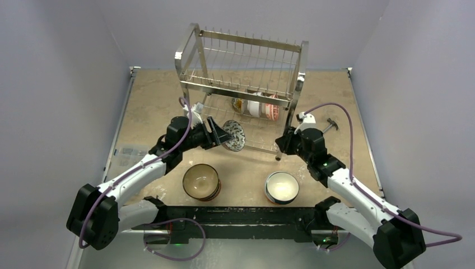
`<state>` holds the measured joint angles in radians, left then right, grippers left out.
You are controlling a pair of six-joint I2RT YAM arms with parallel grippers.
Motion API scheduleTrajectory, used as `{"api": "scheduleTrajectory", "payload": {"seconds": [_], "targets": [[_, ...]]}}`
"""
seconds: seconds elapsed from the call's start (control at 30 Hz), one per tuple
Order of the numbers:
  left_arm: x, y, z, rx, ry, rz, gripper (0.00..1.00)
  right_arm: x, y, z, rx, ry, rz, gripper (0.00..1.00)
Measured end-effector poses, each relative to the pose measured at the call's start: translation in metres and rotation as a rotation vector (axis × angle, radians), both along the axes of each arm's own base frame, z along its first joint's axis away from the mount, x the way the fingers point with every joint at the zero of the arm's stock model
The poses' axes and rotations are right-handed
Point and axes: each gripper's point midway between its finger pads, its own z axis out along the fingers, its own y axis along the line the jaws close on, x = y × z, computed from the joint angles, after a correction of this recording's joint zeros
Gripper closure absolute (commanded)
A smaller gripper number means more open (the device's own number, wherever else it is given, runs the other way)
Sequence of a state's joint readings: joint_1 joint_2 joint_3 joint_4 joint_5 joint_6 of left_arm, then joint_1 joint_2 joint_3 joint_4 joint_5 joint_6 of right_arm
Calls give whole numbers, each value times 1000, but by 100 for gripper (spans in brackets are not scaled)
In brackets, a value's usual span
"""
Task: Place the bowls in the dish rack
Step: Place the bowl in the dish rack.
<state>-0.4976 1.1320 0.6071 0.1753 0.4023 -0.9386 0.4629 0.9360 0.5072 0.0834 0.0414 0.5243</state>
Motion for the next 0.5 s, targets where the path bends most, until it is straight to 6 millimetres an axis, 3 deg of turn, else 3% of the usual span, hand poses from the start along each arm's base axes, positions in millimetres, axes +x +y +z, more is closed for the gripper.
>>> {"api": "scheduleTrajectory", "payload": {"seconds": [0.1, 0.43, 0.5], "targets": [[1, 1, 1, 0, -4, 7, 100, -3, -4, 1, -103, -73, 70, 100], [7, 3, 3, 8, -35, 32, 100, -22, -3, 1, -68, -90, 106, 100], [10, 5, 2, 18, -46, 43, 100, -25, -4, 1, -50, -81, 96, 95]]}}
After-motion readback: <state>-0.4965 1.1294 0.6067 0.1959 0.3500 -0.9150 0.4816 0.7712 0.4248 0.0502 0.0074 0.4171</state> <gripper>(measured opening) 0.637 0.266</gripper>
